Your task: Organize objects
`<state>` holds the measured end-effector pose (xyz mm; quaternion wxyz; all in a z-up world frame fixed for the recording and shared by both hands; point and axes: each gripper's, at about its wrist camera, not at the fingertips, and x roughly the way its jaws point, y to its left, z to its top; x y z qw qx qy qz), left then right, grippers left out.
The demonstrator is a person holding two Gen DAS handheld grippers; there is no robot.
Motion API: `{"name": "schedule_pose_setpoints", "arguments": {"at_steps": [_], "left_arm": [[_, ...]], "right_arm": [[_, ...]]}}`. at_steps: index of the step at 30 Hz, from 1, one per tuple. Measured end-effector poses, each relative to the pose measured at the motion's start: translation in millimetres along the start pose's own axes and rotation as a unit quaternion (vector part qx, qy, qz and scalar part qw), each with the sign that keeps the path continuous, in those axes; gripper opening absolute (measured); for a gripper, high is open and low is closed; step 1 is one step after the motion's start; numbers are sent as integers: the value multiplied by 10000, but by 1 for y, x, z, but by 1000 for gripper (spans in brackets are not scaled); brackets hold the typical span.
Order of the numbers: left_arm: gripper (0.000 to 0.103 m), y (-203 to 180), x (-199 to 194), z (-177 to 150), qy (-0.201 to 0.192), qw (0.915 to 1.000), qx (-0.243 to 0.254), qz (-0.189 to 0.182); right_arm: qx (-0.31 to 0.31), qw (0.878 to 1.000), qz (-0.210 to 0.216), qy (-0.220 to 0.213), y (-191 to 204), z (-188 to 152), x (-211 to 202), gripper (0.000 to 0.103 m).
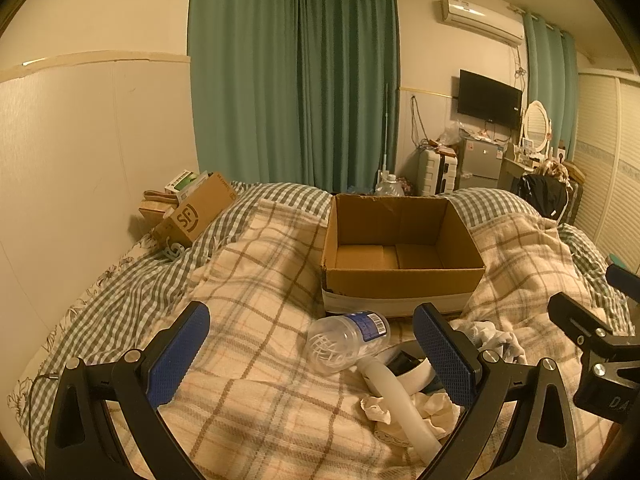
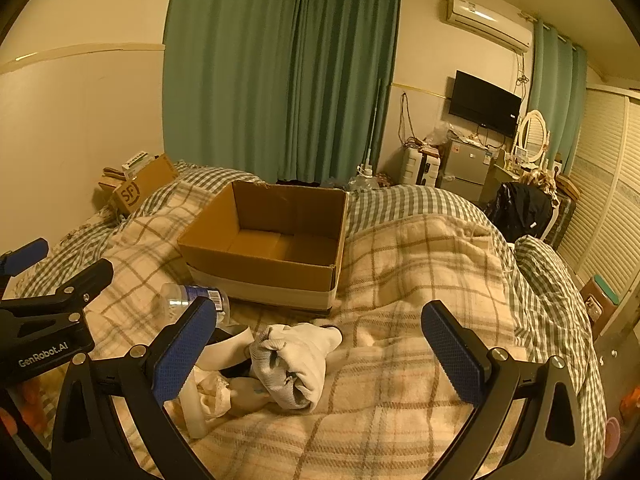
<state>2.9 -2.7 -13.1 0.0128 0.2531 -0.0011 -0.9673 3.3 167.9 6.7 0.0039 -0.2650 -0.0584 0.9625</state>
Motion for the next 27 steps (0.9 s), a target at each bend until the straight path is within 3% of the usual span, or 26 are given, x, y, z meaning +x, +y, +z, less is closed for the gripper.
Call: {"name": "schedule_pose_setpoints", "arguments": {"at_steps": [10,15,21,24,26,27], "left_arm": [[103,7,13,-3,236,9997,-37,27],[103,7,27,-12,465,9989,3,77],[103,5,50,-26,864,9962,34,74],[103,4,58,-31,1021,9947,37,70],[103,5,63,-34,1119,9937,26,30],[103,5,65,-35,1156,9933,20,10]], "right_arm": [[-363,9993,20,-24,13,24,6,103],[-338,9988,126,339,16,8,37,101],[-293,9946,281,950,18,-17,72,88],[-327,9896,484,1314,23,-31,87,75],[-334,9866,530,1505,23,-39,97,59],[-308,9849,571,1608,23,-42,102,58]]}}
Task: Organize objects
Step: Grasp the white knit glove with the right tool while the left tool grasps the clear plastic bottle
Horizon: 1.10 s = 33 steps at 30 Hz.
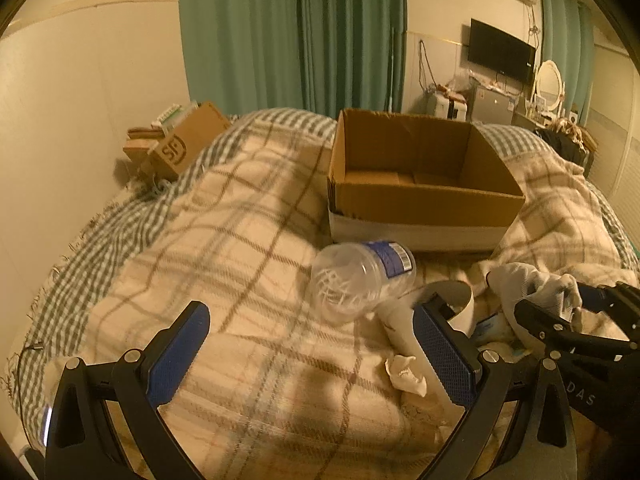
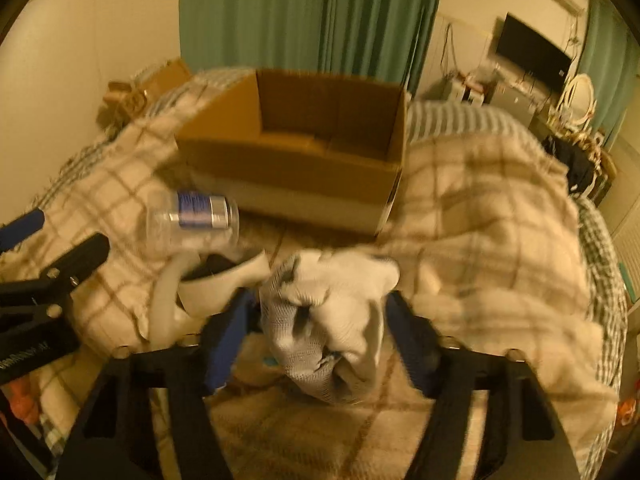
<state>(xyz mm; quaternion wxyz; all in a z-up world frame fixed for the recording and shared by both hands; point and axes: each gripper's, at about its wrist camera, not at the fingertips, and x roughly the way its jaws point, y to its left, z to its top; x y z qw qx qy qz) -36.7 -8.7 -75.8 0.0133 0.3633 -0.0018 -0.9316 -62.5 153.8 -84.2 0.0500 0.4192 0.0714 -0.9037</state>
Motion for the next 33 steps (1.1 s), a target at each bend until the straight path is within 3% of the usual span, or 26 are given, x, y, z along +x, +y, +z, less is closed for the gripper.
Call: {"name": "schedule_pose_setpoints", "arguments": {"at_steps": [7,17,19,22,25,28,30,32,33], "left_arm": [[103,2,9,-2,183,9998,-18,-73],[103,2,34,29,139,9993,338,-74],[103,-2,48,32,280,9986,418,-192],[103,-13,75,33,683,9930,694,-669],[103,-22,99,33,903,9904,889,-560],[103,-22,115,33,1128,9875,854,-689],[99,-21,115,33,1123,9870,859,-761],[83,-23,111,33,1089,9859,893,-901],[82,-24,108,33,1090,9855,896,-942]], "right_arm": [[11,9998,135,-159,-3,-2,-7,42],[-235,9953,70,-939,-8,34,-58,40],[-265,9949,71,-972,-10,42,-58,40],[-238,9953,112,-932,-15,47,-52,40],[-219,9960,174,-846,-19,45,-42,40],[-172,9969,286,-711,-22,45,-31,40],[-143,9972,326,-655,-25,44,-27,40],[-112,9974,353,-624,-27,43,-24,40],[-99,9974,359,-613,-28,43,-24,40]]}}
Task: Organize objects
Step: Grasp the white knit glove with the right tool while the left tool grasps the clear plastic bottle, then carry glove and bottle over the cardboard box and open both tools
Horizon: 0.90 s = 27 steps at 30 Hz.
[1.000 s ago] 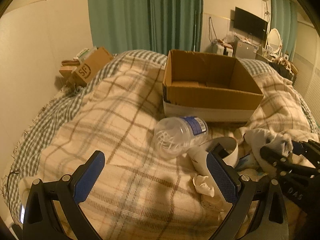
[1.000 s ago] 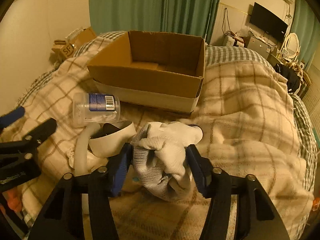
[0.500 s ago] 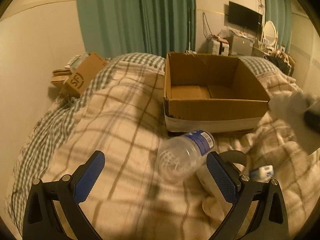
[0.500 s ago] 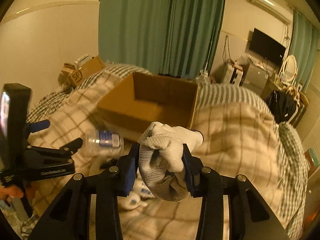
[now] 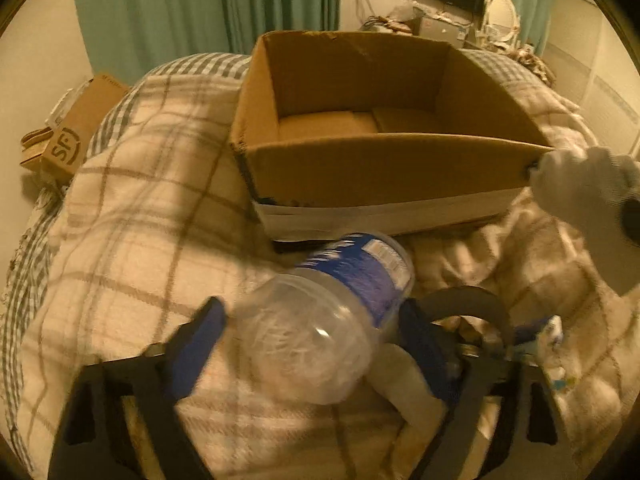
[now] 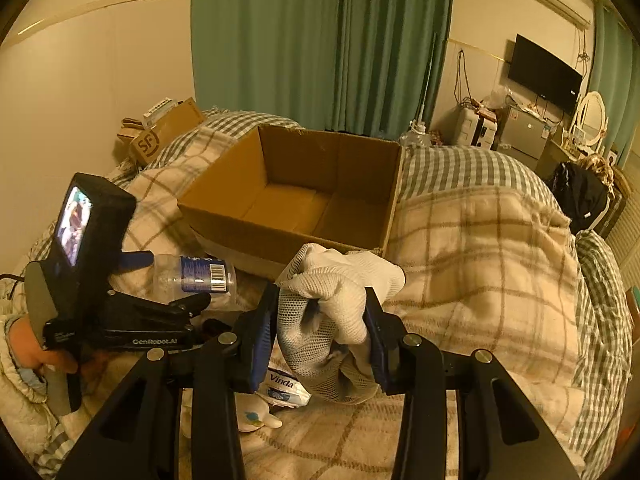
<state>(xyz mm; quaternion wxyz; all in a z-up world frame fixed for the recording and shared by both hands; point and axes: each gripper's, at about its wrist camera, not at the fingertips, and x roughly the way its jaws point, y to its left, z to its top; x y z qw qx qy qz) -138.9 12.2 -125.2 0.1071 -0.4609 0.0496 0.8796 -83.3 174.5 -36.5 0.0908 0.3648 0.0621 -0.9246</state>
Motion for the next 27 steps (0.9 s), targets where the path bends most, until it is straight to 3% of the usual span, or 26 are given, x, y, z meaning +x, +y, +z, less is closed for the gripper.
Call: {"name": "schedule_pose_setpoints", "arguments": {"at_steps": [6,10,17,22,27], "left_arm": [[75,-1,-29,-2,-181,9995,-92,250],[73,11,-69,8,-568,9976,-293,252],[72,20,-126,59,-1293,9908,-346,211],[71,18,-123,105,-1559,9867,-276,357],[71,21,-91,143,-1544,9870,-309,329]], "right_arm": [[-81,9998,-59,-159,3,5,-19,39],[-224,9989,-150,-394,5,19,-38,39],[-309,9965,-83,-776,9,71,-62,39],[-476,9942,-36,-961,13,118,-52,39],[-481,9948,8,-897,7,155,-13,39]]}}
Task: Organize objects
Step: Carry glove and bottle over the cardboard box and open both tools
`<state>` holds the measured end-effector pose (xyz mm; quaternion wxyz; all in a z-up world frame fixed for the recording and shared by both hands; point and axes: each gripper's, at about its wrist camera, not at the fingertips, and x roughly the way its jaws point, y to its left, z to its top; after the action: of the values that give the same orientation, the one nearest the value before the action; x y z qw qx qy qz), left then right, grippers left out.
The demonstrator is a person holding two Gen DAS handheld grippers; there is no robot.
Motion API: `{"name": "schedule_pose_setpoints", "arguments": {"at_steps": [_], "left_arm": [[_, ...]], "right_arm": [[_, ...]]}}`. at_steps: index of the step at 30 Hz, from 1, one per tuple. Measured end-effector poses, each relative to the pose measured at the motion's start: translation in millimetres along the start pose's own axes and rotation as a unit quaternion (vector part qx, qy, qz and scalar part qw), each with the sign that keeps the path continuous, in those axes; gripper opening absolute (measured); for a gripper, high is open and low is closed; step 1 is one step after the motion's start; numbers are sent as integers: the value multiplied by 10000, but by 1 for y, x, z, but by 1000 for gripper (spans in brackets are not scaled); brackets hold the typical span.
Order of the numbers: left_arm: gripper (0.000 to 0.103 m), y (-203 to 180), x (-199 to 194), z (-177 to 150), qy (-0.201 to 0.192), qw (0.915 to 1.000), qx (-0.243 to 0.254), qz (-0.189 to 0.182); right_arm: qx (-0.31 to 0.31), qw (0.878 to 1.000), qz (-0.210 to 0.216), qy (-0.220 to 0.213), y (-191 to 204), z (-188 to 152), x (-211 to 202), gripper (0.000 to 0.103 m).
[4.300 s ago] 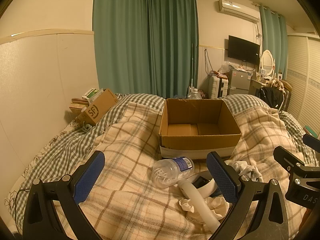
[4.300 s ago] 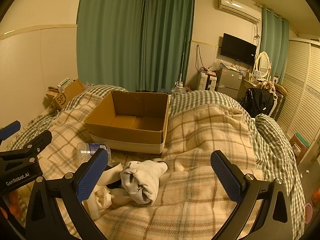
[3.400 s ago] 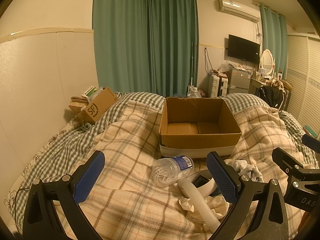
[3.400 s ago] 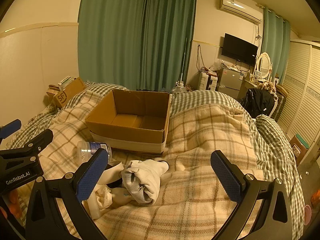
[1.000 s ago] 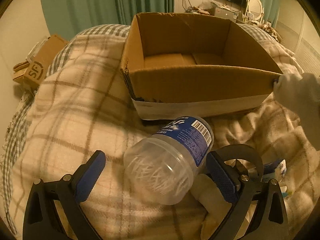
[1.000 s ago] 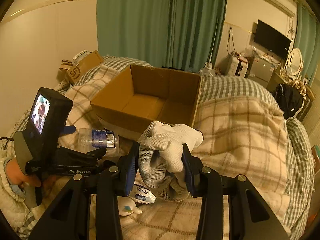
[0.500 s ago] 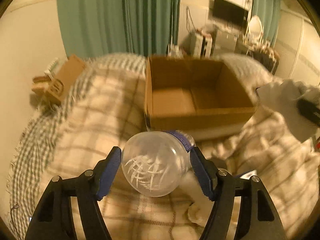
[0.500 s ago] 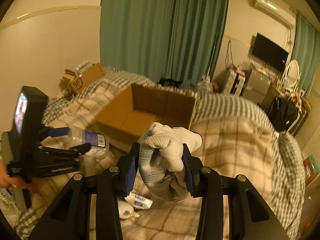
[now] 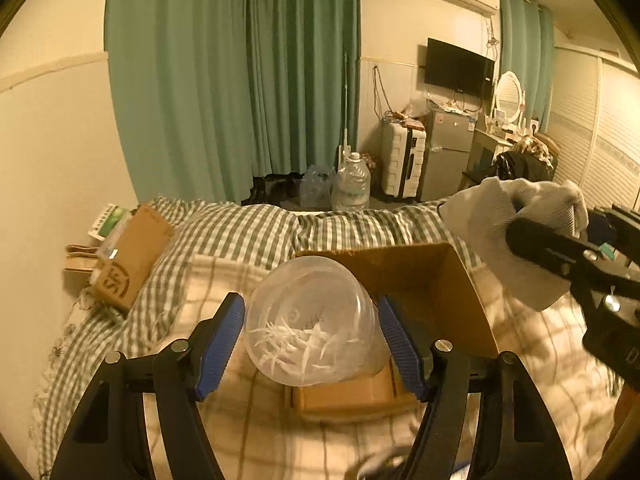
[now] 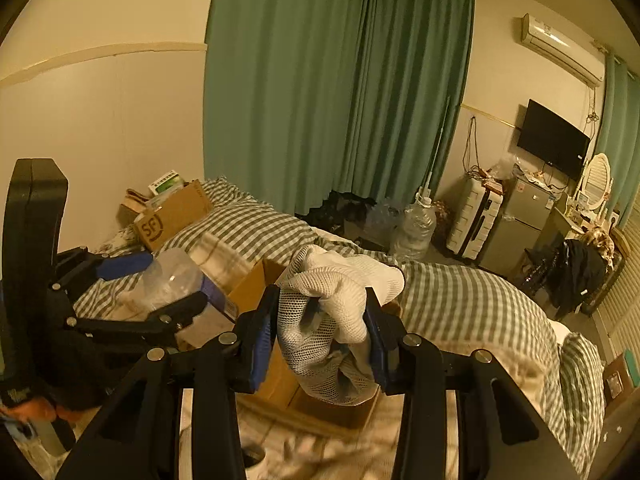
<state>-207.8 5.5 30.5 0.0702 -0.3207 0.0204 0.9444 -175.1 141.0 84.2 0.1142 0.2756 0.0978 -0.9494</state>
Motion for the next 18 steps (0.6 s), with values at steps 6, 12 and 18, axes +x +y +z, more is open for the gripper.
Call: {"name": "schedule_pose_setpoints", "arguments": {"at_steps": [6,12,18], "left_arm": [[71,-4,59,-5,161,9998,105,31],[72,-10,85,-25,368,9992,146,-88],[100,-15,62,-24,236,9995,217,-80]], "right_arm": [[176,9994,125,288,-15,-3,64,39],[532,9965,325,564,-31,-29,108,42],[856,9957,222,273,-52,-28,84,76]]}}
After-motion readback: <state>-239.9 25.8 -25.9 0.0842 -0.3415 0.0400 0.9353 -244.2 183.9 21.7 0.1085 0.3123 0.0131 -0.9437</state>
